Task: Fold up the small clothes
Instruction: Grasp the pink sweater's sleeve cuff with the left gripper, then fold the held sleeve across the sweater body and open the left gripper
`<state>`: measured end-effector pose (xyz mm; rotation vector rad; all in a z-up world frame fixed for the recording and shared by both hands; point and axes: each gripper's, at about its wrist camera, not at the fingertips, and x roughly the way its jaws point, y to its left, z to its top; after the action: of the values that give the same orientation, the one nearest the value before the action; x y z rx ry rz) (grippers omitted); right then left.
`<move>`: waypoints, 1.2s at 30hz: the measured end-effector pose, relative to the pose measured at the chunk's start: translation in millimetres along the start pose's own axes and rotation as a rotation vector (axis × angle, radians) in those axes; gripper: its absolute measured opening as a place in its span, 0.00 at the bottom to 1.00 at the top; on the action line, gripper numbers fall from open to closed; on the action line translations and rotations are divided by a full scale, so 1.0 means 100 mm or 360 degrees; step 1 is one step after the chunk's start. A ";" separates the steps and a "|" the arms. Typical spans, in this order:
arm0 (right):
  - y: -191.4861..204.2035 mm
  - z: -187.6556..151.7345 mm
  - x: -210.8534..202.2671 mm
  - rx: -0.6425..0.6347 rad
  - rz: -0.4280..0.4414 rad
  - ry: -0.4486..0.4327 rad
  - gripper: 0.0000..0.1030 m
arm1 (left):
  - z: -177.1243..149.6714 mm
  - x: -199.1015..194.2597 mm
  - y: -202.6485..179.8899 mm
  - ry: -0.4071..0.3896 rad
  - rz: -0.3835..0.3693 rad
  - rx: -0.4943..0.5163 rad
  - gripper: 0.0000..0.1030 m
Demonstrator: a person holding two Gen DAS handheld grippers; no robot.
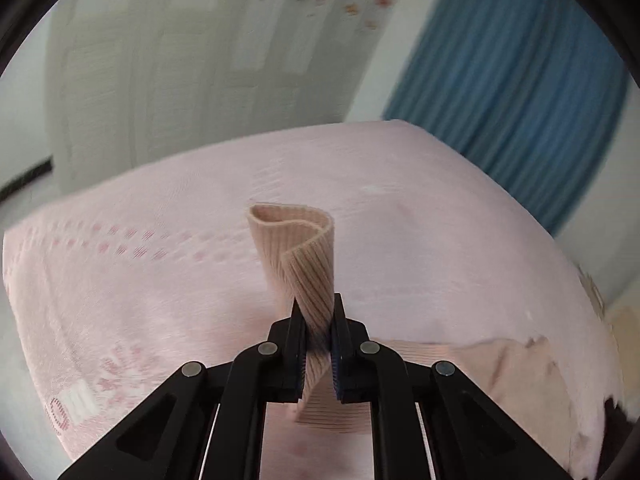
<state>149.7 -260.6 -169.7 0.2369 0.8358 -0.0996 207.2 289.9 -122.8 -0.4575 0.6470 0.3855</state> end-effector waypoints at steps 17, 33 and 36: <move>-1.35 0.05 0.12 0.0568 -0.0155 0.0086 0.74 | -1.83 -0.22 -4.52 0.0408 -0.0947 0.0684 0.18; -1.00 0.13 0.24 0.0440 0.0065 0.0078 0.70 | -1.76 0.08 -2.96 0.0240 -0.0269 0.0780 0.67; -0.82 0.11 0.28 0.0383 0.0088 0.0102 0.69 | -1.69 0.27 -2.55 0.0301 -0.0280 0.0640 0.67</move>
<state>161.5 -342.9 -197.7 0.4914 0.8802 -0.1417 266.7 -4.3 -187.6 -0.1644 0.8392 0.0395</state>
